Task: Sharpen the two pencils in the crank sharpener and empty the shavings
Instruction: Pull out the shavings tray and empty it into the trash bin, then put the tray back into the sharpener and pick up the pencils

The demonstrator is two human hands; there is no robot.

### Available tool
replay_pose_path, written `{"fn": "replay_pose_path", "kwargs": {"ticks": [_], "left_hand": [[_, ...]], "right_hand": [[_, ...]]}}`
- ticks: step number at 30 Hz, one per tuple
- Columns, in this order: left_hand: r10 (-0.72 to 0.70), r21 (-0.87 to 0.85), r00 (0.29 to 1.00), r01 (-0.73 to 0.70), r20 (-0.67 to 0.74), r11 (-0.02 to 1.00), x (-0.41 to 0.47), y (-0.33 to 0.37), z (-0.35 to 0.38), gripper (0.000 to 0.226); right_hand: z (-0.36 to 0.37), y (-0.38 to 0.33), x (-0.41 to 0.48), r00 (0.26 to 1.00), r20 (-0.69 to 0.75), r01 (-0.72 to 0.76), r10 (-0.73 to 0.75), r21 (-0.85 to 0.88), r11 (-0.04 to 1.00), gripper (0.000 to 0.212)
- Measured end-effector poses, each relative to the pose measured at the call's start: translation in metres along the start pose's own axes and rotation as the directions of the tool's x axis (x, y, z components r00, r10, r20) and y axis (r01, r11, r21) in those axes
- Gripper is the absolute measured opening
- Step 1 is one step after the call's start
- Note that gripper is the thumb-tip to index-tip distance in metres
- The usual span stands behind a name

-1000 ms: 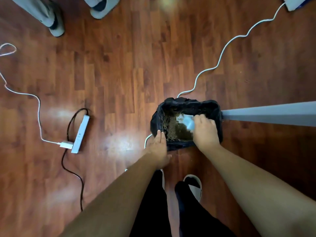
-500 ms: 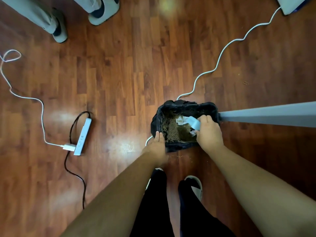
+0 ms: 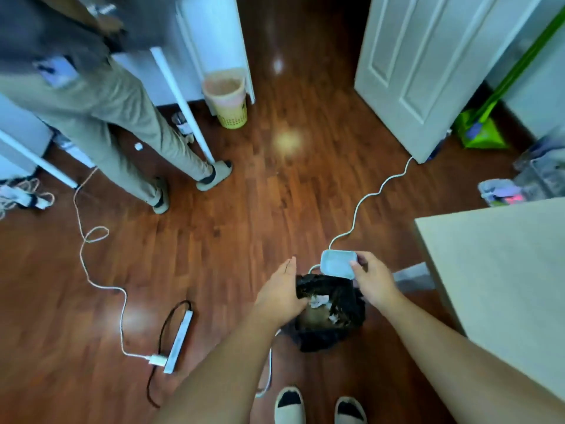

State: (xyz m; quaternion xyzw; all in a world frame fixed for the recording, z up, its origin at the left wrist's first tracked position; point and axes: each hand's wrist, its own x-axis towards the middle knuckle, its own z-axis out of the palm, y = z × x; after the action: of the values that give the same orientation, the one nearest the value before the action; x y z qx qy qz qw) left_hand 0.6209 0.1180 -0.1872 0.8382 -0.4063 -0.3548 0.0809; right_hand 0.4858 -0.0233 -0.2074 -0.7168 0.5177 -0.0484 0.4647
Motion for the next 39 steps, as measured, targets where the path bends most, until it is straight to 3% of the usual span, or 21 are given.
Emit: {"fn": "replay_pose_path", "kwargs": {"ticks": [5,9,15,20,26,31,35,39], "left_hand": [[0.222,0.038,0.966,-0.219,-0.135,0.975,-0.031,0.077,-0.079,0.098],[0.458,0.086,0.879,-0.450,-0.130,0.889,-0.054,0.142,-0.107,0.096],[0.721,0.075,0.689,-0.717,-0.071,0.693,-0.091,0.239,-0.101,0.064],[0.877,0.023,0.478,-0.878,0.054,0.477,-0.145,0.317,-0.045,0.059],[0.940,-0.027,0.245,-0.966,0.236,0.259,-0.224,0.400,0.044,0.054],[0.934,-0.114,0.118,-0.980,0.338,0.165,-0.291,0.453,0.131,0.054],[0.898,-0.117,0.087,-0.982,0.431,0.151,-0.343,0.489,0.202,0.059],[0.851,0.061,0.123,-0.992,0.511,0.107,-0.360,0.513,0.257,0.074]], "right_hand": [[-0.085,-0.054,-0.047,0.994,-0.076,0.084,-0.074,0.146,0.986,0.027],[-0.144,-0.073,-0.096,0.979,-0.192,0.113,-0.061,0.272,0.956,0.027],[-0.211,-0.050,-0.191,0.914,-0.404,0.158,0.036,0.436,0.886,0.022],[-0.259,0.006,-0.285,0.799,-0.565,0.165,0.204,0.533,0.830,0.020],[-0.293,0.091,-0.396,0.609,-0.671,0.221,0.423,0.656,0.722,0.021],[-0.316,0.167,-0.488,0.511,-0.672,0.278,0.536,0.719,0.637,0.013],[-0.333,0.234,-0.554,0.453,-0.659,0.274,0.600,0.744,0.610,0.012],[-0.340,0.295,-0.603,0.409,-0.623,0.296,0.667,0.782,0.549,0.011]]}}
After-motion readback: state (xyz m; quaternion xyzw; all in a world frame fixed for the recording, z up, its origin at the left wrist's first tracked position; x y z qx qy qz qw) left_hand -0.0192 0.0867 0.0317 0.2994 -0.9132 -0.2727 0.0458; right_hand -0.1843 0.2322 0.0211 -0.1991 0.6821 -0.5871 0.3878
